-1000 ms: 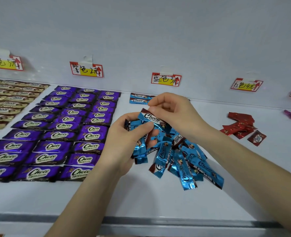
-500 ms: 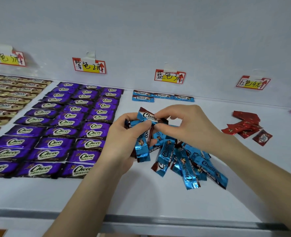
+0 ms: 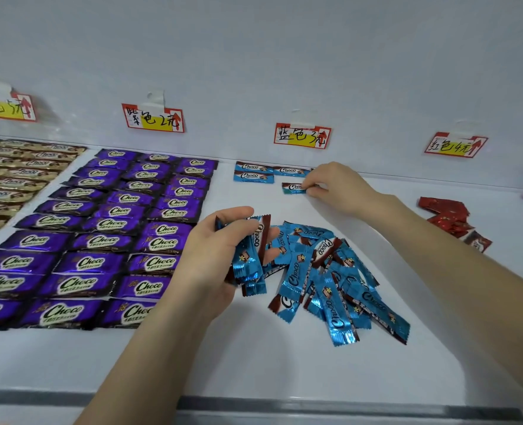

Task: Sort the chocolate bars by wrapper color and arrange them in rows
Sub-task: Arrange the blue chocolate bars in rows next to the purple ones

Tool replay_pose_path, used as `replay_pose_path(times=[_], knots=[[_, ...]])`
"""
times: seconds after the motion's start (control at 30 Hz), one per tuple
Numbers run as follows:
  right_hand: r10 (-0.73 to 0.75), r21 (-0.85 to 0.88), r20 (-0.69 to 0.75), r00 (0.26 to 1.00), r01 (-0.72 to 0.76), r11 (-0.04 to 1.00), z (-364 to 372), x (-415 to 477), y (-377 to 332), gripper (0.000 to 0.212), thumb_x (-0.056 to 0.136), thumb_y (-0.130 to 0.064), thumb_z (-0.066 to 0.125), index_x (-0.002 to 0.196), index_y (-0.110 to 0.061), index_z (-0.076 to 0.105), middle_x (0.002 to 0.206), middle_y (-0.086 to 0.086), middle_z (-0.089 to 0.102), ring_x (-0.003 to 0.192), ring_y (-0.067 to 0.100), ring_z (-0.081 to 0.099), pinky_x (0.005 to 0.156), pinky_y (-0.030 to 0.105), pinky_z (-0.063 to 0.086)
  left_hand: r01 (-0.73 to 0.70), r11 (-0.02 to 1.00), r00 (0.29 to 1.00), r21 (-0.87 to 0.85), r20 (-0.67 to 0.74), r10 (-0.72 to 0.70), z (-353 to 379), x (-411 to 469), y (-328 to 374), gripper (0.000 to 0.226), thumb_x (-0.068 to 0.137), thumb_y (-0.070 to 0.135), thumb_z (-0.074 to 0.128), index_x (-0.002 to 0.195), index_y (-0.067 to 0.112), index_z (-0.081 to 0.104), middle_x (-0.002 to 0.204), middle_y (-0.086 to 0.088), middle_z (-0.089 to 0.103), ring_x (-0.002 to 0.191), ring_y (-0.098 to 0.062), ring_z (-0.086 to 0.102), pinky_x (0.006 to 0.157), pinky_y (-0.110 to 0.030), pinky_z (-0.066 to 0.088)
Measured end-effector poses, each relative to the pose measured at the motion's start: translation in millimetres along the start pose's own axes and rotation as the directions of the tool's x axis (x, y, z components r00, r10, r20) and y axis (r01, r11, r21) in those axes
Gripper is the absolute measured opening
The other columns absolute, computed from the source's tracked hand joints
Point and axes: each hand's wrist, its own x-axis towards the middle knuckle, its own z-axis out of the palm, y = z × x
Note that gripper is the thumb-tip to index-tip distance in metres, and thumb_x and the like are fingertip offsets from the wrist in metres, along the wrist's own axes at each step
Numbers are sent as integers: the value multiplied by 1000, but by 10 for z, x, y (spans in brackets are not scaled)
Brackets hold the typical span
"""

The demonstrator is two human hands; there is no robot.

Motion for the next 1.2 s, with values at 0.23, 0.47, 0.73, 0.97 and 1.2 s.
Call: replay_pose_path(times=[0.23,0.47,0.73,0.97,1.2], knots=[[51,-4,-12,999,-51,999,55,126,-22,24,93,-11,46,101,-5,68,103,12,64,94,27,55,81,38,44,1,1000,1000,-4,26,-1,-9,-1,-1,11,89,0,55,96,7,60,81,-16,72,71,-20,73,54,-29,59],[71,-10,-40,997,-71,997,122,259,-41,23,94,-15,45,98,-6,67,97,13,63,88,28,56,72,37,44,22,1000,999,-13,32,-21,5,-8,13,10,90,3,55,98,6,60,70,-11,72,68,-20,72,51,-28,58],[61,-12,-61,996,-62,998,147,293,-40,24,95,-15,45,101,-7,66,100,12,63,90,27,56,74,35,45,20,1000,999,-6,46,-20,-6,-4,7,11,90,2,55,99,6,60,73,-12,73,69,-19,72,51,-27,58],[62,-27,-77,995,-64,998,155,304,-45,25,95,-16,43,104,-6,65,101,12,61,89,27,56,70,32,42,16,1000,999,-12,41,-15,-13,7,-2,10,89,2,55,97,6,60,79,-16,72,69,-21,72,51,-28,58],[84,88,-164,983,-70,994,30,186,-108,24,95,-17,49,111,-5,63,109,13,60,95,24,55,81,33,43,-4,1000,999,-26,31,5,-19,19,-18,22,89,-5,52,100,12,60,93,-20,69,75,-24,73,61,-36,60]])
